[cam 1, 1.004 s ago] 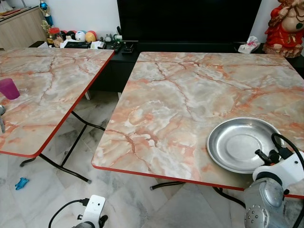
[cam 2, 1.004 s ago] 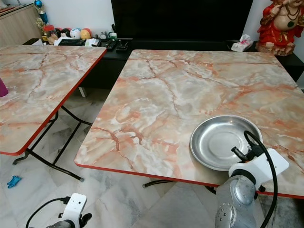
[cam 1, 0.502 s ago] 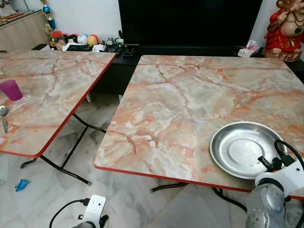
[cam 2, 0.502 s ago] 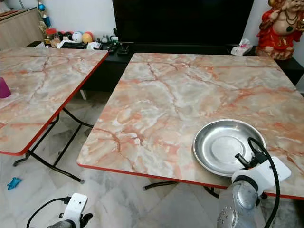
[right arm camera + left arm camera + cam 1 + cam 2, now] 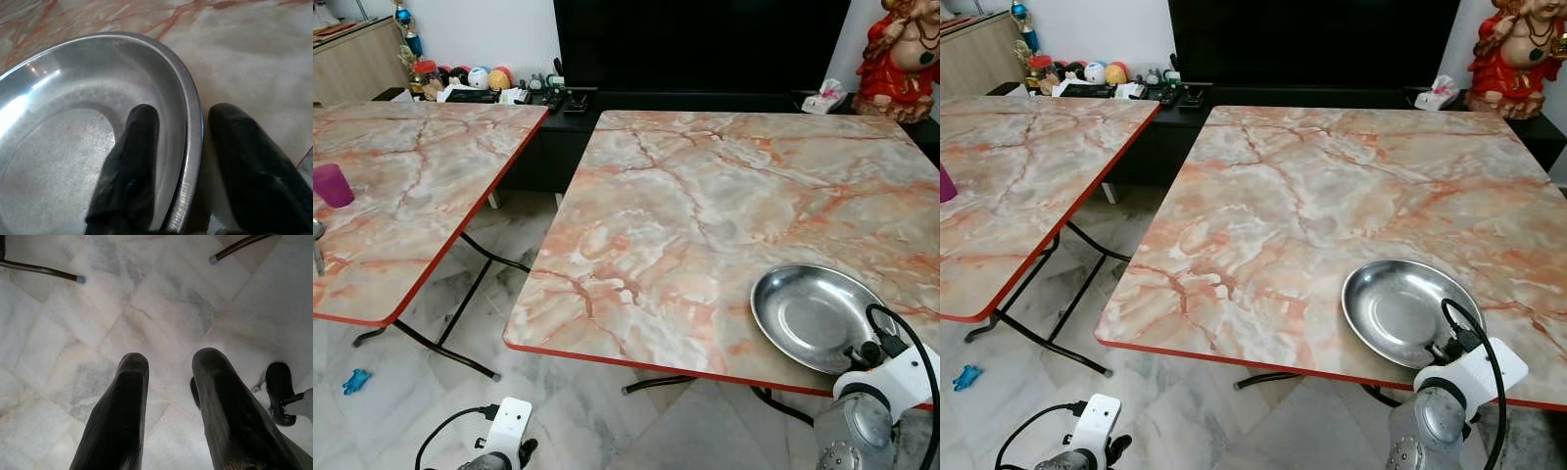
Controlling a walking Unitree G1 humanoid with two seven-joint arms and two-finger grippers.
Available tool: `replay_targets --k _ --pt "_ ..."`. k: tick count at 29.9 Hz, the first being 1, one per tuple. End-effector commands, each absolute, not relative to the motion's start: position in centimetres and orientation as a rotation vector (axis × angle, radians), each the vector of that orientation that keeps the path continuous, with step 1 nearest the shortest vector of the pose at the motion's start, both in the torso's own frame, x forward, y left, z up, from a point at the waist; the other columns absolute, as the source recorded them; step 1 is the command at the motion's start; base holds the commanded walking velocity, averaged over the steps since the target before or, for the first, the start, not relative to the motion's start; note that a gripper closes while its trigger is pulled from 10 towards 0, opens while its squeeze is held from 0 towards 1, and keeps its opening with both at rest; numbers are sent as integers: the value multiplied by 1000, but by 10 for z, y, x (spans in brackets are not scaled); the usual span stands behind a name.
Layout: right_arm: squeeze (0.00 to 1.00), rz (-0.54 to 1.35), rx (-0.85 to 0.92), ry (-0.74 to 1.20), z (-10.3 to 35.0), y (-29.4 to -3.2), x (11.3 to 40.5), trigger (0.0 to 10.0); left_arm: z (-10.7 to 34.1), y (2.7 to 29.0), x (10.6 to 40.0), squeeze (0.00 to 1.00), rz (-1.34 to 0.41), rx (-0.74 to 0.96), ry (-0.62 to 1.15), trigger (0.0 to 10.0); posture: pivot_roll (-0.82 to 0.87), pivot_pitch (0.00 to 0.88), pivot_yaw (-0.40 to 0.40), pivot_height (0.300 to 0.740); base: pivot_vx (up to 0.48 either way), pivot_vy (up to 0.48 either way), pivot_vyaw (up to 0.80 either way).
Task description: Setting the table
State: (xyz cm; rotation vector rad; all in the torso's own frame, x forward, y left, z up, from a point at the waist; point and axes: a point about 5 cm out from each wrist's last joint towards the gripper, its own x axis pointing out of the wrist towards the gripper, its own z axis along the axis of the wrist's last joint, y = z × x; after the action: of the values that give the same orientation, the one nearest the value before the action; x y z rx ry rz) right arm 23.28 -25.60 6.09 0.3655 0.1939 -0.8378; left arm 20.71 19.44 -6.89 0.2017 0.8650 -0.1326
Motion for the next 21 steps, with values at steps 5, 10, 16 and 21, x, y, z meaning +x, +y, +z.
replay_targets --k 5,10,16,21 --pt "1000 -792 345 150 70 -253 241 10000 -69 197 207 0 -133 211 874 10000 -60 0 30 740 0 0 0" --pt "573 -767 341 127 76 -251 244 10000 -69 197 207 0 -133 210 874 10000 -60 0 28 740 0 0 0" --pt "0 -743 325 131 76 -246 245 10000 -70 195 206 0 -137 204 879 10000 -60 0 25 740 0 0 0" --pt "0 -800 312 143 75 -251 239 10000 -70 194 205 0 -141 201 882 10000 -62 0 25 740 0 0 0"
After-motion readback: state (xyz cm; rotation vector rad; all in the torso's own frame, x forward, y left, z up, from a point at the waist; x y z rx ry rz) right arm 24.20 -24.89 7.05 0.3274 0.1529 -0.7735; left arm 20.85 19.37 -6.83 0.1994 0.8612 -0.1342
